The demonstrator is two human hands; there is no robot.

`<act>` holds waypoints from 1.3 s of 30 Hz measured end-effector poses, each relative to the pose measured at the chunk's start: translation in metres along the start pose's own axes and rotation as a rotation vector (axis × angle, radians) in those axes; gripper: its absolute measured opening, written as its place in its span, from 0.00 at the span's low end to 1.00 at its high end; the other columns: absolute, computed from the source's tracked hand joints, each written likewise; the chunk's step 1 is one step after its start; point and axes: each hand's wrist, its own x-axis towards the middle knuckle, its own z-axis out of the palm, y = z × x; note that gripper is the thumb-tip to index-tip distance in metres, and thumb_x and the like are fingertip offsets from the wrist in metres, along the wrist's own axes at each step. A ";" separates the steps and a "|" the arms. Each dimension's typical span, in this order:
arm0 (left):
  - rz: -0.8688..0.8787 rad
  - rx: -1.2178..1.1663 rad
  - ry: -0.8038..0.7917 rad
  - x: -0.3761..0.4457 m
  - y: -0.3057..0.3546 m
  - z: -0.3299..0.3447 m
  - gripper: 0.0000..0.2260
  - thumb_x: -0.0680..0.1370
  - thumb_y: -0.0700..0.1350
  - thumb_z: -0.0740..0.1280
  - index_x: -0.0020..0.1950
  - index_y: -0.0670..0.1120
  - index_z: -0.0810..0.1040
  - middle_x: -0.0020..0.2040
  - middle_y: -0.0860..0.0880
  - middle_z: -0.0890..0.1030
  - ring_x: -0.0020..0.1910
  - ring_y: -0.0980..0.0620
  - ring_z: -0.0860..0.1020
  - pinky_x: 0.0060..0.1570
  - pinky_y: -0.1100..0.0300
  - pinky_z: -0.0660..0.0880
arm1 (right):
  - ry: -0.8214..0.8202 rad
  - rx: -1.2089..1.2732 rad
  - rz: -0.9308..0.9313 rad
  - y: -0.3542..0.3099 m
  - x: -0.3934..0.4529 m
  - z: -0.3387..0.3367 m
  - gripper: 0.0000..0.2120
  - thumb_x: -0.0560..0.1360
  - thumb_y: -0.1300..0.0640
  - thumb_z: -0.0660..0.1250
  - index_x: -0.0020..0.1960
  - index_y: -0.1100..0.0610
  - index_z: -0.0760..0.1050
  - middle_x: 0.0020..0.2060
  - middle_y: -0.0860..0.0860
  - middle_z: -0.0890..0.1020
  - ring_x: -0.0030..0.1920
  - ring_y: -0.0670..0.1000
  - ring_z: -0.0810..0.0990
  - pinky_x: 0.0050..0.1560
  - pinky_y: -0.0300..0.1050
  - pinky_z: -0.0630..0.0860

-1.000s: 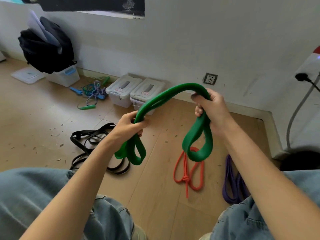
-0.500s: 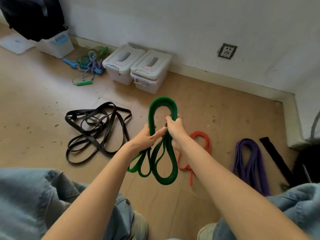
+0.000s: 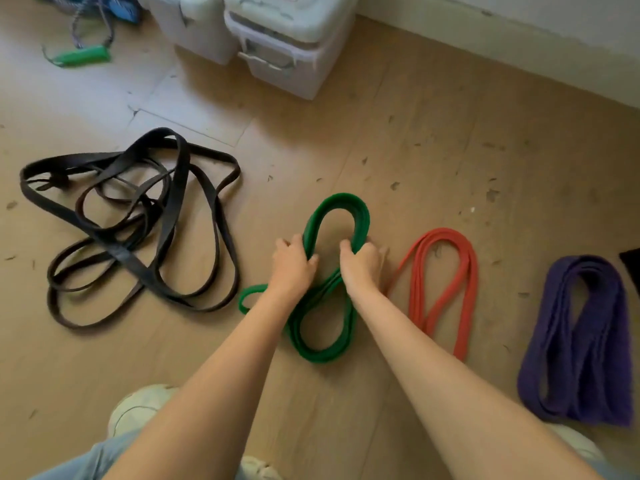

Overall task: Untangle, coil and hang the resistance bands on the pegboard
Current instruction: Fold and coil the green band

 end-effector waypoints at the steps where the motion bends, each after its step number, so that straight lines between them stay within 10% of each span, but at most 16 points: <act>1: 0.016 0.040 0.055 0.002 -0.001 0.005 0.17 0.78 0.45 0.62 0.65 0.40 0.67 0.60 0.38 0.67 0.59 0.39 0.67 0.59 0.51 0.64 | 0.045 -0.138 -0.094 0.005 0.006 0.000 0.17 0.75 0.51 0.64 0.54 0.65 0.75 0.66 0.64 0.65 0.66 0.62 0.64 0.65 0.47 0.60; 7: 0.011 0.141 0.165 0.010 -0.012 0.008 0.33 0.76 0.48 0.65 0.75 0.42 0.52 0.65 0.37 0.63 0.63 0.37 0.63 0.64 0.48 0.61 | 0.100 -0.405 -0.340 0.010 0.028 -0.003 0.37 0.72 0.52 0.66 0.74 0.61 0.52 0.66 0.64 0.62 0.60 0.64 0.70 0.58 0.52 0.69; 13: 0.197 0.162 0.162 0.009 -0.012 0.002 0.34 0.75 0.41 0.64 0.75 0.38 0.48 0.65 0.36 0.63 0.61 0.38 0.67 0.63 0.52 0.62 | -0.034 -0.851 -0.726 -0.025 0.050 -0.006 0.31 0.75 0.64 0.61 0.74 0.54 0.54 0.71 0.59 0.60 0.66 0.61 0.63 0.59 0.54 0.67; 20: 0.075 0.525 0.064 -0.010 -0.028 -0.013 0.31 0.74 0.61 0.60 0.72 0.47 0.58 0.63 0.42 0.67 0.59 0.38 0.68 0.53 0.46 0.69 | -0.025 -0.855 -0.689 -0.043 0.061 -0.007 0.26 0.72 0.72 0.59 0.67 0.58 0.61 0.64 0.61 0.64 0.58 0.63 0.68 0.46 0.51 0.67; 28: 0.127 0.510 -0.071 -0.028 -0.033 -0.014 0.27 0.75 0.51 0.65 0.70 0.46 0.59 0.61 0.44 0.70 0.56 0.38 0.74 0.47 0.49 0.72 | 0.000 -0.831 -0.670 -0.047 0.064 -0.004 0.26 0.71 0.75 0.58 0.66 0.58 0.62 0.63 0.61 0.64 0.57 0.63 0.68 0.41 0.49 0.66; 35: 0.227 0.272 0.050 -0.036 -0.048 -0.006 0.22 0.78 0.48 0.62 0.70 0.45 0.63 0.60 0.44 0.74 0.57 0.42 0.74 0.52 0.51 0.70 | -0.058 -0.204 -0.299 -0.036 0.037 -0.018 0.33 0.75 0.55 0.66 0.72 0.64 0.54 0.70 0.61 0.62 0.70 0.59 0.62 0.66 0.47 0.60; 39: 0.116 0.402 0.067 -0.051 -0.045 0.002 0.28 0.77 0.57 0.61 0.71 0.45 0.60 0.62 0.44 0.70 0.60 0.42 0.70 0.53 0.50 0.71 | 0.018 -0.235 -0.217 0.020 -0.049 -0.008 0.40 0.72 0.49 0.68 0.74 0.64 0.52 0.69 0.62 0.63 0.69 0.61 0.61 0.68 0.48 0.55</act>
